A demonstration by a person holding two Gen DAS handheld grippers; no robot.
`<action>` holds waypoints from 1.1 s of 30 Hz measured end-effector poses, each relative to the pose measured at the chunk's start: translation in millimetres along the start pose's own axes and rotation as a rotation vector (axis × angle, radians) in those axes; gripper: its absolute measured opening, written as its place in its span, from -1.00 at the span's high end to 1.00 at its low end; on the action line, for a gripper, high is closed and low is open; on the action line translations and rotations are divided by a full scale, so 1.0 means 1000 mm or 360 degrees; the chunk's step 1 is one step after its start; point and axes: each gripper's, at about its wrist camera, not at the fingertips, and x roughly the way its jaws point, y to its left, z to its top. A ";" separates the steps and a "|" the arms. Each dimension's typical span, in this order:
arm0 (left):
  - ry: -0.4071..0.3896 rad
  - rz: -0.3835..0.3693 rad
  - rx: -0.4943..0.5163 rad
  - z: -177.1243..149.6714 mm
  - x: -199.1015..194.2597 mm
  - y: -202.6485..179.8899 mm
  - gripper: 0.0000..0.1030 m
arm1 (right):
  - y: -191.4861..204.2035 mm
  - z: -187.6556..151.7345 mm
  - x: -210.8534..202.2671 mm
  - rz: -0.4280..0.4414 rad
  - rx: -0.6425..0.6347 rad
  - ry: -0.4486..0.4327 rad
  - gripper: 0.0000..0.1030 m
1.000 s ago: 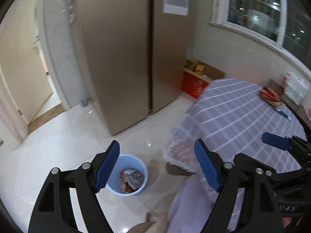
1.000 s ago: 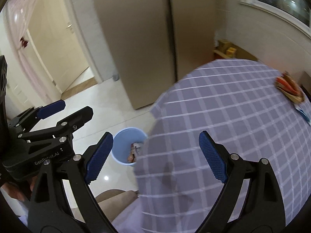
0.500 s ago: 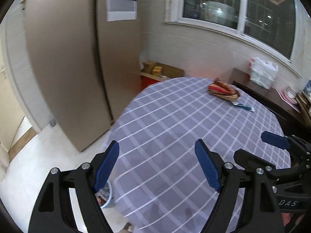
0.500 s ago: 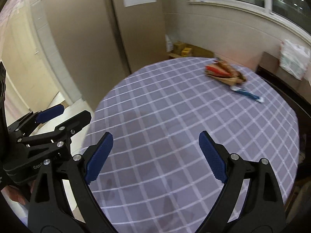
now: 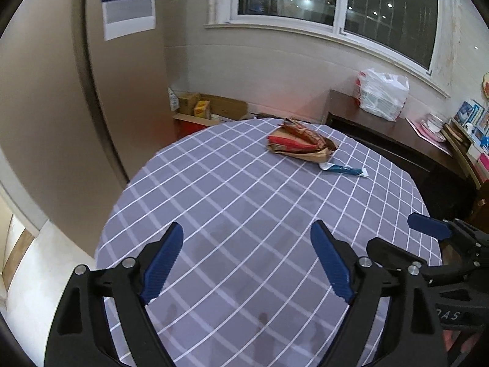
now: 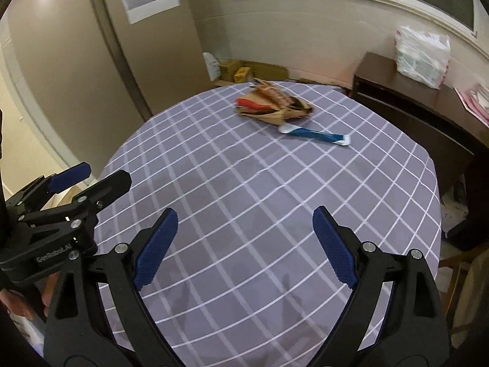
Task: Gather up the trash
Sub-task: 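Grasp the blue-white tube wrapper with the right tool, then grasp the brown-red paper bag with the left tool while the right tool lifts the blue wrapper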
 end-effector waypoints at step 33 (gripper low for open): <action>0.0184 -0.0412 0.0652 0.090 0.176 -0.047 -0.84 | -0.114 0.089 0.136 -0.0110 -0.0074 0.0241 0.86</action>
